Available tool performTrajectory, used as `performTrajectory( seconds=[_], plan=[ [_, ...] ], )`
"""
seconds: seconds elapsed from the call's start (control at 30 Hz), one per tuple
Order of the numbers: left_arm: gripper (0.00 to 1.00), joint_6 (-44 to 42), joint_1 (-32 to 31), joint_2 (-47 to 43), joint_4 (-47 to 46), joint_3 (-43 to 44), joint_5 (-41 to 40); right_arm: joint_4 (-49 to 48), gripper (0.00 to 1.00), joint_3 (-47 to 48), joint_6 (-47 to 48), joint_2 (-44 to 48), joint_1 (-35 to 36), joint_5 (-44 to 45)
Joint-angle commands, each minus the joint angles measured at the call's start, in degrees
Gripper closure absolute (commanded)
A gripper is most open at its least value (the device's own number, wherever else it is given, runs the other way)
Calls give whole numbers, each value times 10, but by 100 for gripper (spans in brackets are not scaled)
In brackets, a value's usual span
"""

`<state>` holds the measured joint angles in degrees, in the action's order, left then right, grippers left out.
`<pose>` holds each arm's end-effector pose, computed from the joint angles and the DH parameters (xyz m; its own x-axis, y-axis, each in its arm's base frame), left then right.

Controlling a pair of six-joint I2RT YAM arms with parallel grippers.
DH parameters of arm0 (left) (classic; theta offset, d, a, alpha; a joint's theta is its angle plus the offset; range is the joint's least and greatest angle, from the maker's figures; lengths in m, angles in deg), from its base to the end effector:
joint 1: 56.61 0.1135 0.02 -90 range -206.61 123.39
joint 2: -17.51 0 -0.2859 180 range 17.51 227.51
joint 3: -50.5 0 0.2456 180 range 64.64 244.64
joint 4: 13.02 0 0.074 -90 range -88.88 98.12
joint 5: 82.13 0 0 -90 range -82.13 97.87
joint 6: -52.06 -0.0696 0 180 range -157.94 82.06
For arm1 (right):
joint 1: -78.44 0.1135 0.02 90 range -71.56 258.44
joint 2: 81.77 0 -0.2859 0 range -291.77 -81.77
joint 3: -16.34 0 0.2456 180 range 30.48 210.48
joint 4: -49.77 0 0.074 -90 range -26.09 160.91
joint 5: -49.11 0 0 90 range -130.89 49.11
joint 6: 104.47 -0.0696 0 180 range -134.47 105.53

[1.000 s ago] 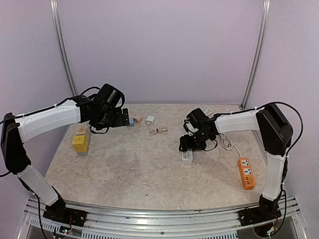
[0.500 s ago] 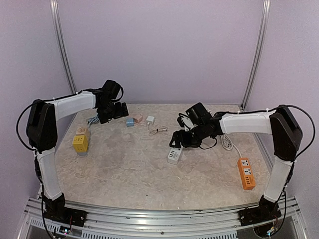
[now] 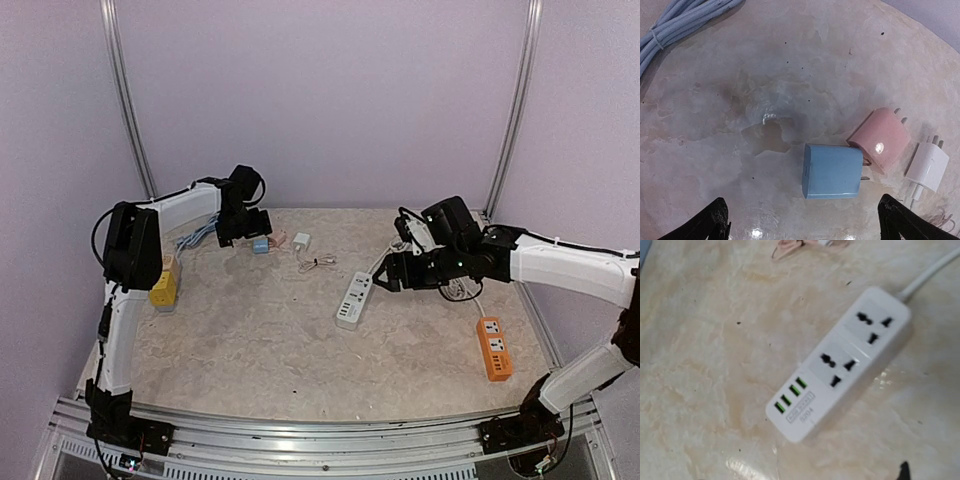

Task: Insert the plug
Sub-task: Pick up the plug at the center of the board.

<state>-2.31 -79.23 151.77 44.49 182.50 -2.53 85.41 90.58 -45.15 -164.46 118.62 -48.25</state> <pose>0.5002 -0.1948 0.1855 -0.8197 -0.2792 -0.5001 -0.2253 0.9599 -0.1665 0.2458 0.2193 0.2615 -0.8195 -0.0297 -0.5722 -0.3395 0.8297 0.4431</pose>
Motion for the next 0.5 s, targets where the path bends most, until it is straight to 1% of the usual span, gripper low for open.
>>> performTrajectory(
  seconds=[0.0, 0.23, 0.47],
  plan=[
    [1, -24, -6, 50, 49, 58, -29, 34, 22, -35, 1, 63, 2, 44],
    [1, -45, -14, 114, 107, 164, -48, 44, 22, -57, -2, 101, 2, 58],
    [1, -69, -18, 138, 113, 172, -29, 40, 22, -69, -2, 104, 2, 62]
  ],
)
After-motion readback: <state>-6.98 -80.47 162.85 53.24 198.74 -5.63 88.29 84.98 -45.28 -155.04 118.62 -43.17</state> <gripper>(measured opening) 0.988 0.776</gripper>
